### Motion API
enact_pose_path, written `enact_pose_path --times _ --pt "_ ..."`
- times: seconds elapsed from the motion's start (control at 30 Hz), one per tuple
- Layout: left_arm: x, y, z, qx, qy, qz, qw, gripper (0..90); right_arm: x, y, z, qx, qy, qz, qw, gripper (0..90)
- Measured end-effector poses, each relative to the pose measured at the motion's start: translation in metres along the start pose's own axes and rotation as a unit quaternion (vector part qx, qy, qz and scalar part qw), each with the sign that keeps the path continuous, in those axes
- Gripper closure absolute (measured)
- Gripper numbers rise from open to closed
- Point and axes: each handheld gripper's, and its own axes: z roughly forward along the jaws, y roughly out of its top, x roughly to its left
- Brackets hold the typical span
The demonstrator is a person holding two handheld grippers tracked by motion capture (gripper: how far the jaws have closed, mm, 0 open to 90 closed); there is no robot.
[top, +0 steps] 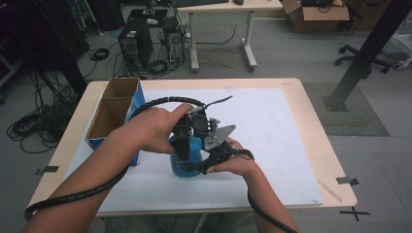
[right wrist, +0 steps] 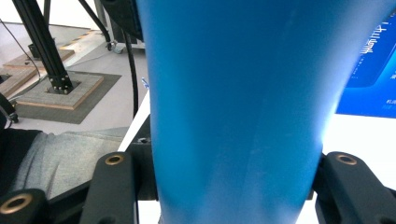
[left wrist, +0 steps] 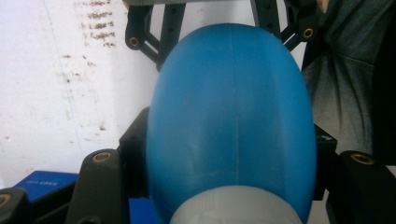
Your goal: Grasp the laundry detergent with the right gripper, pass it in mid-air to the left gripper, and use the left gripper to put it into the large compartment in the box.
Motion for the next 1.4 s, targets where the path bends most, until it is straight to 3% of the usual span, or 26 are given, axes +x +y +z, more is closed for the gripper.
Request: enact_pose_path --times 0.23,0.33,0.57,0.93,1.4 --pt "0.000 0.000 -0.004 0.001 0.005 0.007 1.0000 38.6 -0.001 0.000 0.000 -0.014 -0.002 -0.005 0.9999 42.5" --pt "0.000 -0.001 -0.007 -0.002 0.007 0.003 1.0000 38.6 -0.002 -0.001 0.000 -0.019 -0.002 0.009 0.9998 33.8" --pt "0.001 0.000 -0.012 -0.008 0.006 0.003 0.9999 38.7 0.000 -0.004 -0.003 -0.023 -0.011 0.011 0.9996 33.3" --pt "0.003 0.003 -0.014 -0.005 0.009 -0.001 0.9999 38.6 -0.001 -0.006 -0.016 -0.036 -0.031 0.042 0.9980 17.1" --pt "0.005 0.005 -0.021 -0.004 0.009 -0.012 0.9999 38.6 0.001 -0.001 -0.031 -0.029 -0.043 0.053 0.9972 2.5"
